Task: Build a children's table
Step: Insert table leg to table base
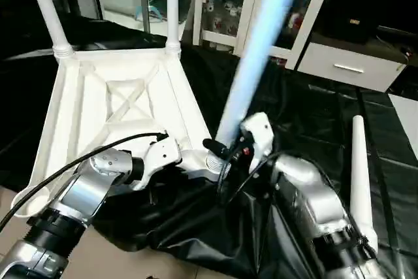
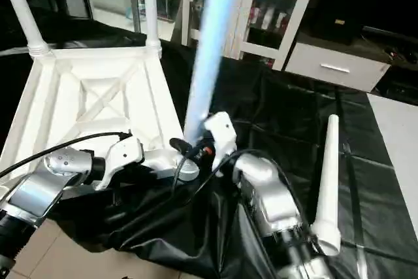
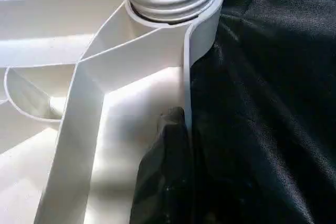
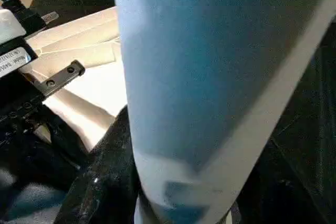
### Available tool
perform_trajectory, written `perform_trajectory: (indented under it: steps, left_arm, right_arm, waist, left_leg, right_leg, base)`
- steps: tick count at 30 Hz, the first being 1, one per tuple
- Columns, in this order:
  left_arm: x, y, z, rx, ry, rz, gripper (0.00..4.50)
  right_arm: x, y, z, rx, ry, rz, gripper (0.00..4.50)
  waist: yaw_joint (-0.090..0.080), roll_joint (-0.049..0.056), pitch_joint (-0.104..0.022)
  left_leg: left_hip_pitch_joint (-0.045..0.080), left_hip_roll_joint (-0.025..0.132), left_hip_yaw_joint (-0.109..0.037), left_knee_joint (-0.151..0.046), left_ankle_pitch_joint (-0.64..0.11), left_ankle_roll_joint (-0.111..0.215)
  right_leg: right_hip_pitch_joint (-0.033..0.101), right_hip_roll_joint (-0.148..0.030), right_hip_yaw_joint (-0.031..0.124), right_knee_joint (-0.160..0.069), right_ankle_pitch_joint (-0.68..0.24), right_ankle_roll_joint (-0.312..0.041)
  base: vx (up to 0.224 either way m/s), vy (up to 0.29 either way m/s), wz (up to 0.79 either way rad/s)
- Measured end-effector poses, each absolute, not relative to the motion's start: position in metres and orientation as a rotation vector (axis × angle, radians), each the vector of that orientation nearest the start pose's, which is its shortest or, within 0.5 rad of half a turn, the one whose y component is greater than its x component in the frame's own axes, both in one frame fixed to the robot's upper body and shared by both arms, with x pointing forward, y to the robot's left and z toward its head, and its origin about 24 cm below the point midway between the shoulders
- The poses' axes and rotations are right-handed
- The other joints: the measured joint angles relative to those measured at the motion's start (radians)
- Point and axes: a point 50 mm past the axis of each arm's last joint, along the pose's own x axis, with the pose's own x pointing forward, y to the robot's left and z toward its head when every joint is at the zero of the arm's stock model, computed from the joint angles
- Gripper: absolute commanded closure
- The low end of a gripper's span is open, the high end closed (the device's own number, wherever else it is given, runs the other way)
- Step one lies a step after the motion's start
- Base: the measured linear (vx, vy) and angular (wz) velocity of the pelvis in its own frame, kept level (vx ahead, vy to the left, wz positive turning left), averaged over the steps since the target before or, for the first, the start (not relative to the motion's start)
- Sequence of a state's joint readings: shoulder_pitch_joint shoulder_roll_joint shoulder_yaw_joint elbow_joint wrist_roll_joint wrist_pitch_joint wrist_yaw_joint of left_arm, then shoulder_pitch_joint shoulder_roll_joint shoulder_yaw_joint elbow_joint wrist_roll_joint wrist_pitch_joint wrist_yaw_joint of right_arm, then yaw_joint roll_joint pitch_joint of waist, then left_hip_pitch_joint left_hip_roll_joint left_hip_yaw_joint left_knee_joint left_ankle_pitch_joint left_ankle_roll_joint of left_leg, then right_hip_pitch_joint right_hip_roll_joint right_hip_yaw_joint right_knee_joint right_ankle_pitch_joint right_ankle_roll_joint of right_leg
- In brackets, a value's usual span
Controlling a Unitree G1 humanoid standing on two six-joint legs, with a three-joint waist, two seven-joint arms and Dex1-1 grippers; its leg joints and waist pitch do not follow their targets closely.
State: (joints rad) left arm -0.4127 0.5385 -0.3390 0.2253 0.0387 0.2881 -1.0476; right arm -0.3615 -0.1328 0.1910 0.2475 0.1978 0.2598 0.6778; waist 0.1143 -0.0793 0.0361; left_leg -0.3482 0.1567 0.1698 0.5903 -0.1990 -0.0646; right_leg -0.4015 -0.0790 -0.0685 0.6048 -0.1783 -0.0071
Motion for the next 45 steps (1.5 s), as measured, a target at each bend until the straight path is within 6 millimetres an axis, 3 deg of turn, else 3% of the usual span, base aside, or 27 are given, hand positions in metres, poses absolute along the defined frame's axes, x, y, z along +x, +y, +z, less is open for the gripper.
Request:
perform_trajectory:
  steps: [9, 19, 23, 29, 36, 45]
  left_arm:
    - [0.290, 0.162, 0.051, 0.543, 0.537, -1.163, 4.50]
    - [0.292, 0.160, 0.051, 0.527, 0.525, -1.149, 4.50]
    - [0.291, 0.159, 0.051, 0.525, 0.524, -1.151, 4.50]
    - [0.288, 0.156, 0.051, 0.525, 0.515, -1.159, 4.50]
    - [0.286, 0.155, 0.050, 0.522, 0.514, -1.165, 4.50]
    - [0.287, 0.157, 0.050, 0.526, 0.521, -1.160, 4.50]
  right_arm:
    - [0.302, -0.086, 0.049, 0.074, 0.203, 0.993, 2.63]
    - [0.304, -0.092, 0.036, 0.285, 0.166, 0.916, 2.63]
    - [0.301, -0.095, 0.034, 0.282, 0.143, 0.920, 2.63]
    - [0.292, -0.102, 0.035, 0.213, 0.119, 0.943, 2.63]
    - [0.288, -0.096, 0.046, -0.077, 0.115, 1.047, 2.63]
    - [0.301, -0.089, 0.055, -0.111, 0.226, 1.106, 2.64]
  waist:
    - [-0.001, 0.002, -0.007]
    - [-0.008, 0.008, 0.000]
    - [-0.007, 0.008, 0.000]
    - [-0.002, 0.008, 0.000]
    - [0.001, 0.006, -0.001]
    - [-0.003, -0.001, -0.003]
  left_leg:
    - [0.002, 0.000, 0.000, -0.005, 0.000, 0.000]
    - [0.006, 0.000, 0.000, -0.010, 0.000, 0.000]
    - [0.007, -0.001, 0.000, -0.012, 0.000, 0.000]
    - [0.008, -0.001, 0.001, -0.017, 0.000, 0.000]
    - [0.016, -0.002, 0.003, -0.025, 0.000, 0.000]
    - [0.017, -0.002, 0.003, -0.026, 0.000, 0.000]
  right_leg:
    - [0.003, 0.000, -0.001, -0.005, 0.000, 0.000]
    - [0.003, 0.001, -0.001, -0.013, 0.000, 0.000]
    - [0.004, 0.001, -0.001, -0.015, 0.000, 0.000]
    - [0.007, 0.001, -0.001, -0.022, 0.000, 0.000]
    - [0.016, 0.001, -0.001, -0.028, -0.004, 0.005]
    - [0.017, 0.001, -0.001, -0.028, -0.005, 0.006]
  base:
    - [0.000, 0.000, 0.00]
    - [0.000, 0.000, 0.00]
    - [0.000, 0.000, 0.00]
    - [0.000, 0.000, 0.00]
    - [0.000, 0.000, 0.00]
    - [0.000, 0.000, 0.00]
